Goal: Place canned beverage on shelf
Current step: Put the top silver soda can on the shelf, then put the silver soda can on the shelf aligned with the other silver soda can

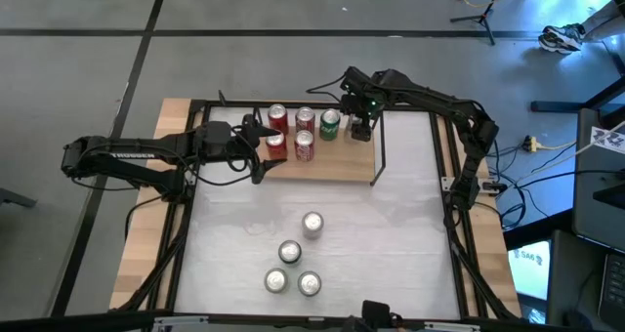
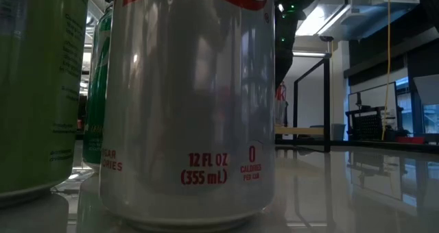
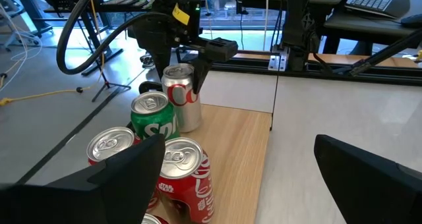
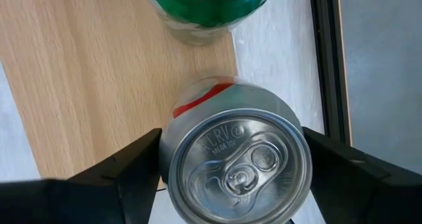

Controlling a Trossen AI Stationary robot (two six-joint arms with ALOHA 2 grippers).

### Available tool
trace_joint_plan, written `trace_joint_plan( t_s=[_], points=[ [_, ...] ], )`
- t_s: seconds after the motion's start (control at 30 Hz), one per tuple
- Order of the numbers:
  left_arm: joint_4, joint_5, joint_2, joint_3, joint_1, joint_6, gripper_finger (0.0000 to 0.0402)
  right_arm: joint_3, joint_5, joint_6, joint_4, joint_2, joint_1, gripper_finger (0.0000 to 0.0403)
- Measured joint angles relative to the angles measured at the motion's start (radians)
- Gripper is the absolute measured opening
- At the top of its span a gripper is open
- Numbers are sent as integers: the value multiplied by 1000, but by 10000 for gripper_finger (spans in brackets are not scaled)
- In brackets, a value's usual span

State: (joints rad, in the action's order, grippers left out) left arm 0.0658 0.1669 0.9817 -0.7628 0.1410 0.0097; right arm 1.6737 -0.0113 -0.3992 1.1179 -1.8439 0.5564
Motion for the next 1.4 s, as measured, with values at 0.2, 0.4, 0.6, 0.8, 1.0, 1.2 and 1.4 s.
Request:
trace_joint_plan(
  t_s=[0.2, 0.4, 0.6, 0.8, 1.0, 1.2, 1.4],
  points=[
    [0, 0, 0, 0, 0, 0, 379, 0, 0, 0, 1, 0, 0, 312],
    [0, 0, 0, 0, 0, 0, 379, 0, 0, 0, 1, 0, 0, 312],
    [0, 0, 0, 0, 0, 0, 379, 0, 0, 0, 2, 0, 0, 322],
    [0, 0, 0, 0, 0, 0, 379, 3, 0, 0, 1, 1, 0, 366],
    [0, 0, 0, 0, 0, 0, 379, 3, 0, 0, 1, 1, 0, 385],
    [0, 0, 0, 0, 0, 0, 379, 3, 2, 0, 13, 1, 0, 382],
    [0, 0, 0, 0, 0, 0, 379, 28, 3, 1, 80, 1, 0, 382]
  ],
)
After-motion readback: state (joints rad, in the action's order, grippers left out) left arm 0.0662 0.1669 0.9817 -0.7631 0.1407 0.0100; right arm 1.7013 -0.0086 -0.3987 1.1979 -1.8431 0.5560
